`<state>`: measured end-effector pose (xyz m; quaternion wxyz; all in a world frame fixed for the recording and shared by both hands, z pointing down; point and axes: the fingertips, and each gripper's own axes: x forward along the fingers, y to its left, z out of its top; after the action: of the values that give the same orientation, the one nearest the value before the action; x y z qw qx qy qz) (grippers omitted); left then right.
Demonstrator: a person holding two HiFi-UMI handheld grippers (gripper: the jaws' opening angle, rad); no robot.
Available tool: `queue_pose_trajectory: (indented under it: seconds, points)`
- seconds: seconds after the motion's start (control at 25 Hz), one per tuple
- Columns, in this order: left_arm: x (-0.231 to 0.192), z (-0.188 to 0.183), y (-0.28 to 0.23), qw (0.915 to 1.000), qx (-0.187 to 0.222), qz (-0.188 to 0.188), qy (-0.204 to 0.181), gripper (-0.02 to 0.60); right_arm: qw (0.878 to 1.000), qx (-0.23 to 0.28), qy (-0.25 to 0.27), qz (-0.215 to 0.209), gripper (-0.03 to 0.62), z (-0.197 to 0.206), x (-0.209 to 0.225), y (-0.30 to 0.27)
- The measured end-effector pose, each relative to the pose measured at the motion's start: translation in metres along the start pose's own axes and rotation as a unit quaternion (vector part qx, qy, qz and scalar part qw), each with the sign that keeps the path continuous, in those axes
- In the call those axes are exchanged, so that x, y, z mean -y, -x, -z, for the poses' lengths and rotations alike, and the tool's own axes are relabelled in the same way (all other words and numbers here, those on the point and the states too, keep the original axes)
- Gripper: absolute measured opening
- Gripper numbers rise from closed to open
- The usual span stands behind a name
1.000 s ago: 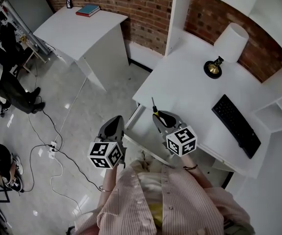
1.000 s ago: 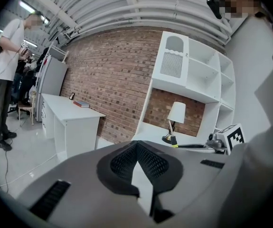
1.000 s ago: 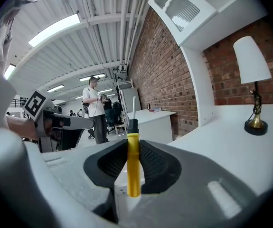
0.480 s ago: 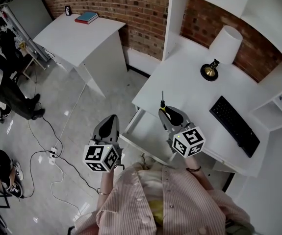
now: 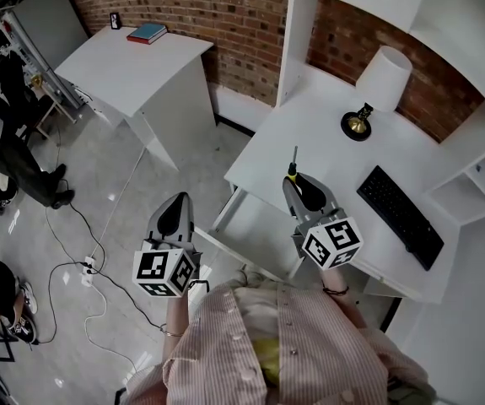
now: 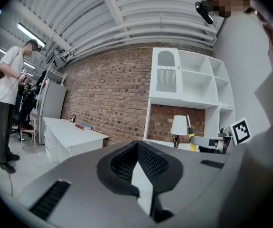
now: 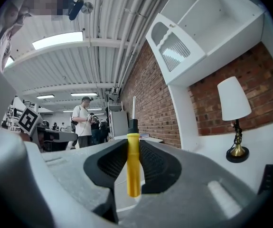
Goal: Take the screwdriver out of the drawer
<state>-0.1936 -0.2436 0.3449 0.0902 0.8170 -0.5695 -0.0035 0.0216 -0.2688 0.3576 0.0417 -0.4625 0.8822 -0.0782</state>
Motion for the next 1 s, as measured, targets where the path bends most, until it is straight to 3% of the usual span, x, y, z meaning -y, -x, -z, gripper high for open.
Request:
queue_pose_trajectory:
  seconds: [0.32,1.0]
  points:
    - [-0.006,-0.013,0.003,0.9998,0.015,-0.007,-0.011,-0.002,1.000,0.021,0.004,0.014,0.080,-0.013,0.009,0.005]
    - [-0.012,-0.005,0.000,0.9998,0.004,-0.018,-0.006,-0.002,1.000,0.002,0.010,0.021,0.080,-0.001,0.015,0.003]
